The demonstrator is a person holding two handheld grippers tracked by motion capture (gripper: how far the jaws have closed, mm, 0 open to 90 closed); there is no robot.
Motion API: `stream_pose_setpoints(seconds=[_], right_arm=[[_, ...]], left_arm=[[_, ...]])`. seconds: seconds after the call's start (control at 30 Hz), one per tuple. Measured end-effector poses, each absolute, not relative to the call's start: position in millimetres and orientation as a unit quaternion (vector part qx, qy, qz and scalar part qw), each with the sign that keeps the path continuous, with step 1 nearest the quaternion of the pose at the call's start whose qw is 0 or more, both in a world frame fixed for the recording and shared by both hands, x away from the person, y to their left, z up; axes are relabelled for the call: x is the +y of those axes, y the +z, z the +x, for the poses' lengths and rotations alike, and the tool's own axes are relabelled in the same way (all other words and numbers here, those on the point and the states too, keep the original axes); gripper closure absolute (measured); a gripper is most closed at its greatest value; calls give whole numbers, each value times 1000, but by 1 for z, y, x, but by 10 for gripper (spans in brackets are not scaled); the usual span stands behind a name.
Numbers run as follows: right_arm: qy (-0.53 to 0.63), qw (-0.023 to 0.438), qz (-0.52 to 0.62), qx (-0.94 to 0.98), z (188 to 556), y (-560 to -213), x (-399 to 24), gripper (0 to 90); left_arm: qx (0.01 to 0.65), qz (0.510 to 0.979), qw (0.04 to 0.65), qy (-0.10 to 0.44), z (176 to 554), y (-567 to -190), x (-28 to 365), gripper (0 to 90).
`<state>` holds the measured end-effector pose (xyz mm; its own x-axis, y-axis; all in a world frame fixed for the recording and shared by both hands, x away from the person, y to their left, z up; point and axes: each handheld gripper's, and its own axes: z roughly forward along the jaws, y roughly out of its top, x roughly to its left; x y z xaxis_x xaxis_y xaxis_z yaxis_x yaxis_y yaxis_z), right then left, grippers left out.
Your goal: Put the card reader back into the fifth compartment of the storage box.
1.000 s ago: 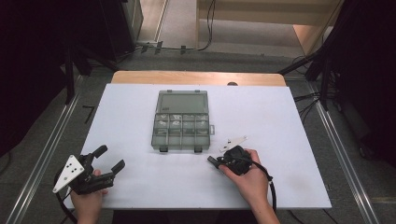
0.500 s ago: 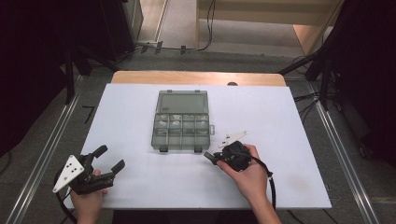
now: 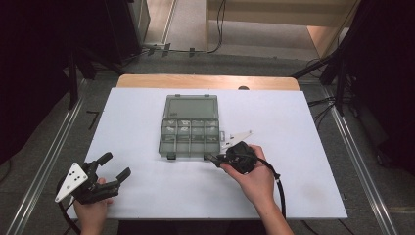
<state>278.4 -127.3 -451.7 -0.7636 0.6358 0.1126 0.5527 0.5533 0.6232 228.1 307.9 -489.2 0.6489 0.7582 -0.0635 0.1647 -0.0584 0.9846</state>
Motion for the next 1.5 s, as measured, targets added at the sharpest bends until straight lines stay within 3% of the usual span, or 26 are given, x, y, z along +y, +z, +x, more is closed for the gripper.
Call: stream_pose_setpoints(seconds=[1.5], right_arm=[[347, 56, 305, 885, 306, -432, -81, 711]], left_arm=[[341, 682, 598, 248, 228, -489, 308, 139]])
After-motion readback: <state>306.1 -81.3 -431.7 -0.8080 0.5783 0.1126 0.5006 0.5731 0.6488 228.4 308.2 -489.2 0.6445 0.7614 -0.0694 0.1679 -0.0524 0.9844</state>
